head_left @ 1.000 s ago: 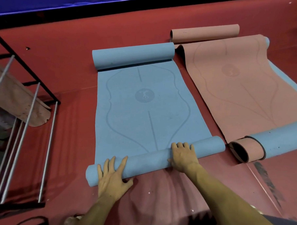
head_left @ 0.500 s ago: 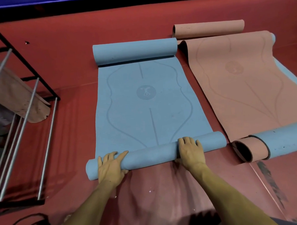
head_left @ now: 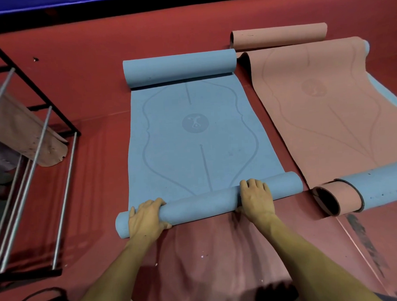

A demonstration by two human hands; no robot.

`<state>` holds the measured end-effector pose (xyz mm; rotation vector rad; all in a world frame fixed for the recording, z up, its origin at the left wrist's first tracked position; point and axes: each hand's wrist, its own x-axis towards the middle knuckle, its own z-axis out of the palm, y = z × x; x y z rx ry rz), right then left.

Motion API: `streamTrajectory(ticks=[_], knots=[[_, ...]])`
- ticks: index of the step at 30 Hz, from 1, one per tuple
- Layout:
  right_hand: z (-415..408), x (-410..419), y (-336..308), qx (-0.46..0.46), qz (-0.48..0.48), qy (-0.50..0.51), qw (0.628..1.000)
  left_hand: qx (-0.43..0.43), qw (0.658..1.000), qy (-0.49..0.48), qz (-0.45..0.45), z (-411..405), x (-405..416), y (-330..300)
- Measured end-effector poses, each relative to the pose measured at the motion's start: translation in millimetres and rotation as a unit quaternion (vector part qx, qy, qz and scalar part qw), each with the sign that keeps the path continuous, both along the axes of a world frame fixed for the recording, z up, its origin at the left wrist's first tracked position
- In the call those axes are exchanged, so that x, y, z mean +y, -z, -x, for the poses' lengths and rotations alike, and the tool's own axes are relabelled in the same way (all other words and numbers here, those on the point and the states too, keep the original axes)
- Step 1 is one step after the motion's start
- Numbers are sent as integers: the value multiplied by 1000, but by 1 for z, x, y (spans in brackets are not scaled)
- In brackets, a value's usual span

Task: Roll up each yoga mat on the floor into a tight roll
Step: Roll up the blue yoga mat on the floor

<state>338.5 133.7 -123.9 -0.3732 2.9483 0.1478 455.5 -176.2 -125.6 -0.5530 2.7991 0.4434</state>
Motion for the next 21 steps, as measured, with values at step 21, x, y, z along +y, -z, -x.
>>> streamTrajectory(ticks=[21], knots=[[10,-9,-10,-28,35,33,998,85,994,-26,71,2,1,-5]])
